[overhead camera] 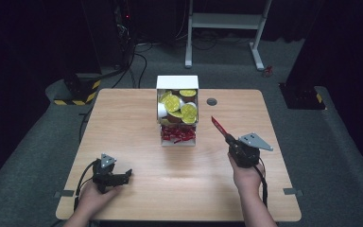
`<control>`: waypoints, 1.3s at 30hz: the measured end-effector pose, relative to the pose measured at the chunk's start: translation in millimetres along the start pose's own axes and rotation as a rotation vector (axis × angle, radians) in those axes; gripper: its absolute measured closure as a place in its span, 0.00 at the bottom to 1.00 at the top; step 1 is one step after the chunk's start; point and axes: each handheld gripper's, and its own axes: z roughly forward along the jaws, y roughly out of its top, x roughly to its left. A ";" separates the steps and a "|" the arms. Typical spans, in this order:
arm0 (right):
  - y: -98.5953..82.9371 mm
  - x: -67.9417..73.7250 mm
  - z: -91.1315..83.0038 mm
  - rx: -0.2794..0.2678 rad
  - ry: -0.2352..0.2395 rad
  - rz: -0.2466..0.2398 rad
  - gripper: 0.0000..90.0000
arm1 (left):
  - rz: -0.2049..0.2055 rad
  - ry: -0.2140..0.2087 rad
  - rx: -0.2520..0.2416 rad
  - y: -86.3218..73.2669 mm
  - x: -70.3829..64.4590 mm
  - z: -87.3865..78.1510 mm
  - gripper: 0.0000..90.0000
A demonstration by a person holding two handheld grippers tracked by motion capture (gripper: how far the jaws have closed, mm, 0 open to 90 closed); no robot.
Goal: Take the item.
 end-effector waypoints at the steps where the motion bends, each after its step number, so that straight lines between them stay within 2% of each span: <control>1: 0.6 0.0 0.8 0.002 -0.002 0.004 0.99 | 0.000 0.000 0.000 0.0 0.0 0.0 0.07; 17: 11.6 -8.5 21.9 0.026 -0.058 -0.016 0.99 | -0.001 -0.003 0.000 0.0 0.0 0.1 0.07; 28: 16.8 -16.4 36.4 0.046 -0.094 -0.012 0.99 | -0.001 -0.002 0.000 0.0 0.0 0.1 0.07; 39: 12.6 -21.3 53.1 0.081 -0.129 -0.011 0.99 | 0.001 -0.007 -0.001 -0.3 0.0 -0.1 0.07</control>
